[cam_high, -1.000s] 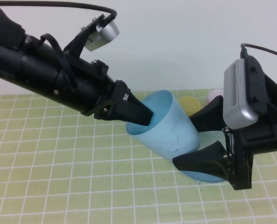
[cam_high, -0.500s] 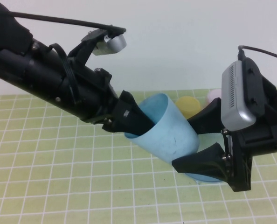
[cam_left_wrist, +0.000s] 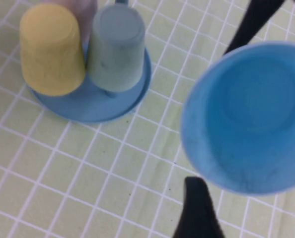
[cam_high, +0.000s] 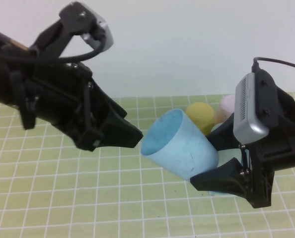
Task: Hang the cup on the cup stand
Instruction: Adjust the cup with two arms
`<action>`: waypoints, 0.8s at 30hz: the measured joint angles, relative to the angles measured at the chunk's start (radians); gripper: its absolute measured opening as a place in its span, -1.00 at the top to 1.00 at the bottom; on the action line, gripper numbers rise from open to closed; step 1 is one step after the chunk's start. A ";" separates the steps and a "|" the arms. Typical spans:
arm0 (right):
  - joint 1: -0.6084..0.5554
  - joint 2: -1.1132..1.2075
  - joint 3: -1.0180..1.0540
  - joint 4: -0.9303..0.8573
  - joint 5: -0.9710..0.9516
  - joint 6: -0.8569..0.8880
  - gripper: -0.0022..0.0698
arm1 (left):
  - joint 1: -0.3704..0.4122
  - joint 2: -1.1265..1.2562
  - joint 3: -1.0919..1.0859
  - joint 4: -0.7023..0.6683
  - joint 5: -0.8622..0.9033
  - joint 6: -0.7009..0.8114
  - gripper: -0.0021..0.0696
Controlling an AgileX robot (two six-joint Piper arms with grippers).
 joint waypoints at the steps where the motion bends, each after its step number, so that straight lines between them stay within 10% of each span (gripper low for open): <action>1: 0.000 0.000 0.000 -0.002 0.002 0.003 -0.48 | 0.000 -0.009 0.002 -0.002 0.000 0.015 -0.28; 13: 0.000 0.000 0.000 0.000 0.055 0.015 -0.48 | -0.004 -0.047 0.150 -0.203 0.000 0.220 -0.28; 24: 0.000 0.000 0.000 0.014 0.102 0.017 -0.48 | -0.183 -0.045 0.148 -0.046 -0.099 0.175 -0.27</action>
